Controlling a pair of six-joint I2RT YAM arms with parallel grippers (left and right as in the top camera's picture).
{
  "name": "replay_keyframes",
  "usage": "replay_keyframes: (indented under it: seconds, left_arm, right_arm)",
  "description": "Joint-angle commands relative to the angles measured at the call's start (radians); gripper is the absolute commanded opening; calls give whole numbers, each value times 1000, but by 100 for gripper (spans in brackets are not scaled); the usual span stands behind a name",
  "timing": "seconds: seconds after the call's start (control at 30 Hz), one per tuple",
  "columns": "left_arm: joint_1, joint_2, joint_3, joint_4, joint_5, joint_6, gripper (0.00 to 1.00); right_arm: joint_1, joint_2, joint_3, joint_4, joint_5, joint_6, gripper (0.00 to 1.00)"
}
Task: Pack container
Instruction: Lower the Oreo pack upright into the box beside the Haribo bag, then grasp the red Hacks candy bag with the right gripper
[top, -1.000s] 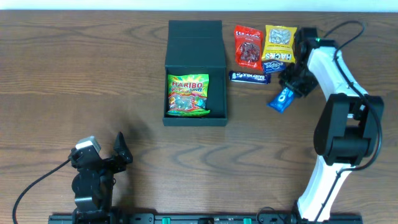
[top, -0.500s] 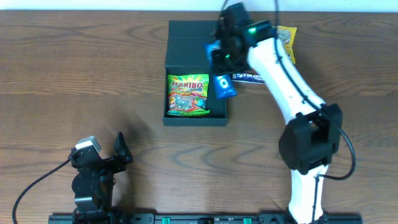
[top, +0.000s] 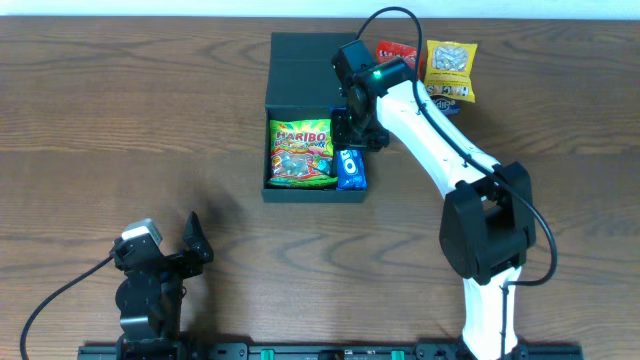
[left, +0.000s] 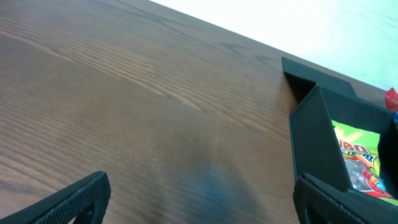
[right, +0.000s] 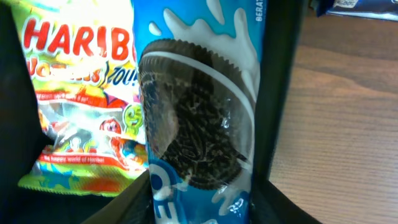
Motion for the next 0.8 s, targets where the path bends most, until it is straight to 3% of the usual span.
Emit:
replay_keyframes:
  seconds: [0.0,0.2,0.37,0.47,0.6,0.77]
  left_arm:
    - [-4,-6,-21,-7,-18,-8,95]
    - [-4,-6,-21,-7,-18,-8,95]
    - [-4,-6,-21,-7,-18,-8,95]
    - [-4,-6,-21,-7,-18,-8,95]
    - [-4,-6,-21,-7,-18,-8,95]
    - [-4,-6,-21,-7,-18,-8,95]
  right_arm:
    - [22,10,-2,20,21,38,65]
    - [21,-22,51,13,36,44,72]
    - [0,-104,85,66,350,44,78]
    - [-47,-97,82,122,437,43,80]
    - [-143,-20,79,282,425,21,80]
    - [-207,92,79,475,362,-109,81]
